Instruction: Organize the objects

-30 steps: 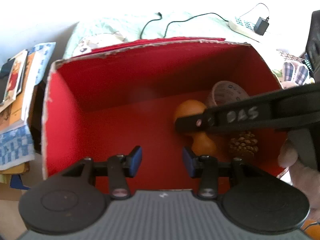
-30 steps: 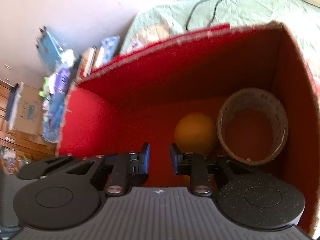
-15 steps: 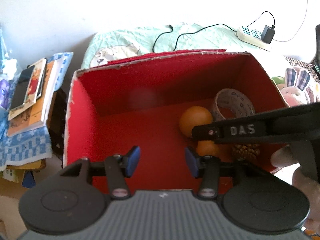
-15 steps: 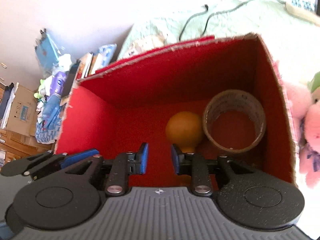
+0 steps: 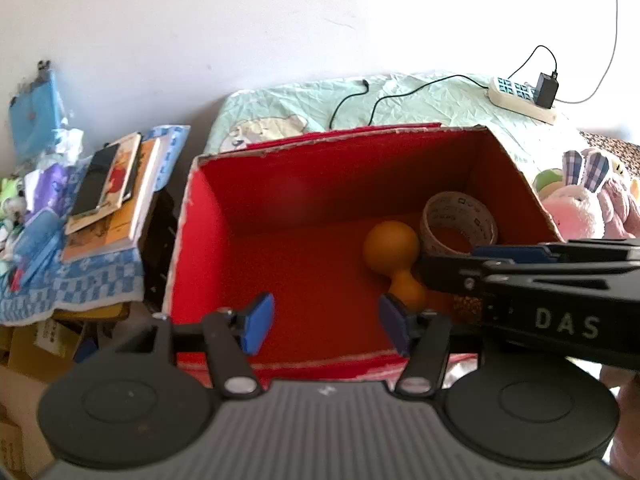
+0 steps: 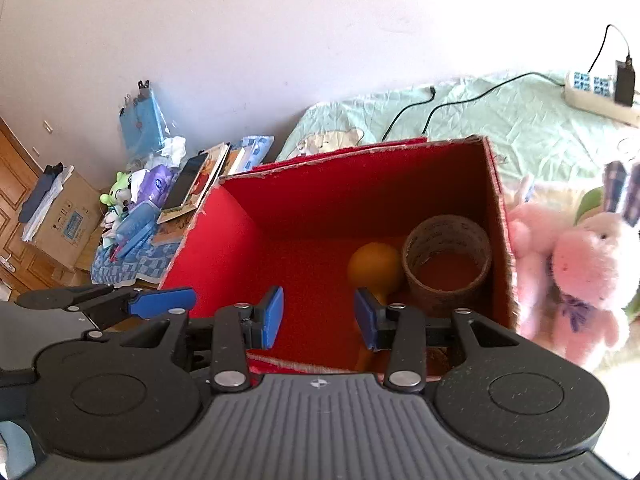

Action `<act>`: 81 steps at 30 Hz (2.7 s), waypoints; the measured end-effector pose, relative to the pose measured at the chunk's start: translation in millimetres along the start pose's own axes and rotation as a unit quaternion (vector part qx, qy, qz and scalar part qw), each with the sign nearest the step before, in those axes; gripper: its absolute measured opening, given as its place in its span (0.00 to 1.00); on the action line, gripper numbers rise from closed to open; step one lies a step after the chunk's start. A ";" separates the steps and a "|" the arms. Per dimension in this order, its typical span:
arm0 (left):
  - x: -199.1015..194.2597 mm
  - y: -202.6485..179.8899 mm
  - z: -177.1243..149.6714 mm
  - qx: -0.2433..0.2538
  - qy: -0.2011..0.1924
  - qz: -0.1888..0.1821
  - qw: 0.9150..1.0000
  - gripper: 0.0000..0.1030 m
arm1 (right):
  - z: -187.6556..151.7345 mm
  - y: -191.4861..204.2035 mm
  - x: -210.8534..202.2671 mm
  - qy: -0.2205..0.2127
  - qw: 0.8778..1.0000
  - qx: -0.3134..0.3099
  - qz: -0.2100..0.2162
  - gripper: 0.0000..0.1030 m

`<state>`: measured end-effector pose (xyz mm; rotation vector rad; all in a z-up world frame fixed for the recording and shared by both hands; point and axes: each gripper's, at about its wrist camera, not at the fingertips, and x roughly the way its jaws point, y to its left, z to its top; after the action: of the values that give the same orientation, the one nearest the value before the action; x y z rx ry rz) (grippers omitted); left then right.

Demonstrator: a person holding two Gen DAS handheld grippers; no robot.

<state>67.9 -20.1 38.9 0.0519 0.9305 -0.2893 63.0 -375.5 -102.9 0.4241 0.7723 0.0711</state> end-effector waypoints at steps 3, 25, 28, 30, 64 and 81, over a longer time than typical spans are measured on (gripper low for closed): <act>-7.8 -5.8 -6.3 -0.008 -0.002 0.016 1.000 0.64 | -5.4 1.0 -11.3 -0.010 1.000 -0.009 0.002 0.41; -3.5 -43.5 -72.6 -0.027 0.053 0.039 0.997 0.71 | -71.7 -31.3 -27.1 0.054 0.996 0.055 0.034 0.41; 1.0 -44.4 -77.9 -0.027 0.062 0.038 0.997 0.71 | -76.9 -32.8 -23.4 0.064 0.995 0.062 0.033 0.41; 4.0 -43.7 -80.1 -0.029 0.069 0.035 0.997 0.71 | -79.5 -33.9 -20.4 0.072 0.994 0.069 0.035 0.41; 17.1 -11.1 -129.4 -0.024 0.094 -0.155 0.983 0.54 | -103.8 -18.0 57.9 0.200 0.972 0.107 0.067 0.37; 38.6 -43.7 -120.4 0.027 0.117 -0.221 0.968 0.57 | -107.7 -66.4 4.5 0.159 0.971 0.169 0.047 0.22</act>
<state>-16.4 -50.4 -60.5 -0.0754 1.1662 -0.7333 -14.1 -398.0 -200.8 0.7864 1.0870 0.0971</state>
